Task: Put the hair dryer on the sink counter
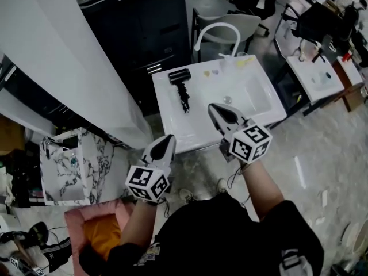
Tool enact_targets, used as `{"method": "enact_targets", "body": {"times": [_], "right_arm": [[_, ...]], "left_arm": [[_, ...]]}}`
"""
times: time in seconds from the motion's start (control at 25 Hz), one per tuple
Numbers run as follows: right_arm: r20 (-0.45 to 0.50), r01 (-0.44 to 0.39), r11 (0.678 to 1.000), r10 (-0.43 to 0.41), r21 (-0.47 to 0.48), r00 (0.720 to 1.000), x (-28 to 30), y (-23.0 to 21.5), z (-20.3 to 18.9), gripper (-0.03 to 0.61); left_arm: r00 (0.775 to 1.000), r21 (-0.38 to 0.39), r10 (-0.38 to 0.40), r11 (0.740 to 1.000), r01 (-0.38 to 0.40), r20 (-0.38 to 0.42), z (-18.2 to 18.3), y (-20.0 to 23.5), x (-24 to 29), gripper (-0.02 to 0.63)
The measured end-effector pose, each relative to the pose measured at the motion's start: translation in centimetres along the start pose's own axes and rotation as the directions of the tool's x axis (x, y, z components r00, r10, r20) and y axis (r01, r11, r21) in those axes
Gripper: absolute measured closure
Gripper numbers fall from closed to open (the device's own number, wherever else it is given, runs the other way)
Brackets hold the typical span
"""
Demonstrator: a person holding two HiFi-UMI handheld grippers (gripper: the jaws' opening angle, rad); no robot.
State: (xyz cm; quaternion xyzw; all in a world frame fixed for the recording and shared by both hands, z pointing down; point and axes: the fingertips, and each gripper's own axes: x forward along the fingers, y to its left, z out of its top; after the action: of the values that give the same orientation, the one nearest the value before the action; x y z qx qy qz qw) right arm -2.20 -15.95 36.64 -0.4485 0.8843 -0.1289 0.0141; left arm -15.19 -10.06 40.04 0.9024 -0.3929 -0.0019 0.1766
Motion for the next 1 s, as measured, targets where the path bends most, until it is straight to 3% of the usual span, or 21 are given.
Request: {"method": "enact_targets", "body": {"times": [0.2,0.64,1.0], "right_arm": [[-0.01,-0.002,0.999,0.002,0.041,1.0,-3.8,-0.6,-0.9,0.58],[-0.042,-0.108,0.994,0.108,0.001,0.993,-13.0,-2.3,-2.1,0.58],[-0.066,-0.191,0.982,0.191,0.009,0.979,-16.7,-2.5,-3.2,0.58]], "left_arm": [[1.0,0.01,0.01,1.0,-0.01,-0.009,-1.3,-4.0,0.3,0.614],[0.991,-0.015,0.136,0.991,-0.136,0.014,-3.9,-13.6,2.0,0.614],[0.975,-0.015,0.222,0.975,-0.221,0.014,-6.2,-18.0,1.6,0.614]]}}
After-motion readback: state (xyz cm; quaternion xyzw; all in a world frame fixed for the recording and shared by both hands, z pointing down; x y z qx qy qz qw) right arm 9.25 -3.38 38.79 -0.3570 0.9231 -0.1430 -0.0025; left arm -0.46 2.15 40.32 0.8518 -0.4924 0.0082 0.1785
